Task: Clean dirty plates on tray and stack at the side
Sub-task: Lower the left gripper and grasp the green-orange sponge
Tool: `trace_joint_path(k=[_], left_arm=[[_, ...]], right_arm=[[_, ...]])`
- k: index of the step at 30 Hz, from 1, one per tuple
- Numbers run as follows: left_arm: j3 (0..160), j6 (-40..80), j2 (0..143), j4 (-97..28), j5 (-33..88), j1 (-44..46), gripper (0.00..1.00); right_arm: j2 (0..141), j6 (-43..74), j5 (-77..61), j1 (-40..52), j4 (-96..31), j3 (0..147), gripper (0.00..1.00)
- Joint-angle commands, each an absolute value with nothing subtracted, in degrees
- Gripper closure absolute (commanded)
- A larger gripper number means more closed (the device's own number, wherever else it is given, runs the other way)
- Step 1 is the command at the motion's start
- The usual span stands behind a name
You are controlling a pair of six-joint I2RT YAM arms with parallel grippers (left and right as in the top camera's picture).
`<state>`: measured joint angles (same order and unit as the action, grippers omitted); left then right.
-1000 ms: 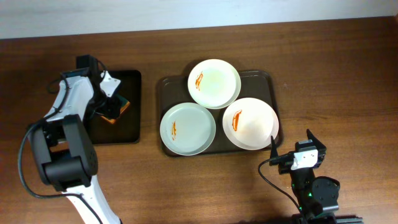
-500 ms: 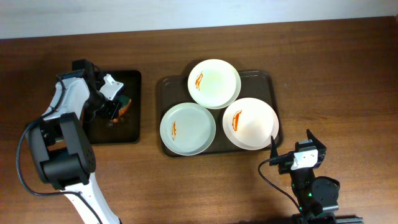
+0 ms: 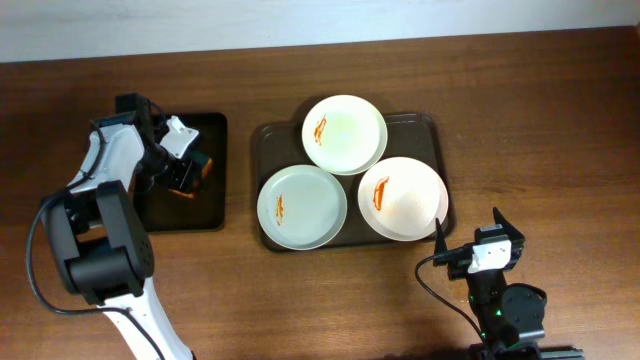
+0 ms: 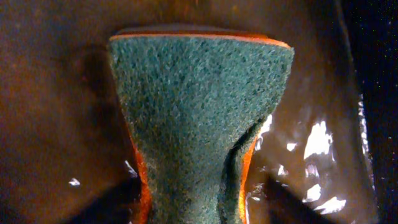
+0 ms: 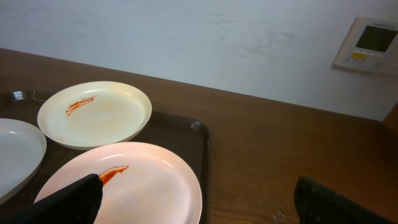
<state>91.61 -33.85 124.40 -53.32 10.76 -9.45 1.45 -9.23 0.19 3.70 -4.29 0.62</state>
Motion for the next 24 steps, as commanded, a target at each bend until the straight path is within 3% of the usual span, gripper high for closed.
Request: trace_joint_path(k=[1, 5, 7, 8, 11, 13, 14, 15, 23, 24], left_arm=[[91.92, -34.30, 125.58, -50.57, 14.61, -9.65, 0.00], [91.92, -34.33, 125.58, -47.68, 15.81, -9.65, 0.06], [91.92, -34.33, 125.58, -46.06, 15.68, -9.65, 0.77], [91.92, -34.33, 125.58, -45.74, 15.68, -9.65, 1.00], [91.92, -34.30, 125.58, -45.67, 15.70, -9.65, 1.00], [91.92, -34.30, 125.58, -45.67, 15.70, -9.65, 0.31], [91.92, -34.30, 125.58, -45.67, 15.73, -9.65, 0.27], [91.92, -34.30, 125.58, -45.67, 15.77, -9.65, 0.02], [91.92, -34.30, 125.62, -41.45, 21.65, -9.65, 0.00], [91.92, -34.30, 125.67, -40.69, 21.67, -9.65, 0.05]], right_arm=[[1.28, -9.41, 0.69, 4.08, -4.64, 0.34, 0.02], [1.28, -9.41, 0.71, 4.08, -4.64, 0.34, 0.02], [1.28, -9.43, 0.69, 4.08, -4.64, 0.34, 0.02], [1.28, -9.43, 0.69, 4.08, -4.64, 0.34, 0.02], [1.28, -9.43, 0.69, 4.08, -4.64, 0.34, 0.02], [1.28, -9.41, 0.71, 4.08, -4.64, 0.34, 0.02], [1.28, -9.41, 0.69, 4.08, -4.64, 0.34, 0.02], [1.28, -9.43, 0.69, 4.08, -4.64, 0.34, 0.02], [1.28, -9.41, 0.71, 4.08, -4.64, 0.34, 0.02], [1.28, -9.41, 0.71, 4.08, -4.64, 0.34, 0.02]])
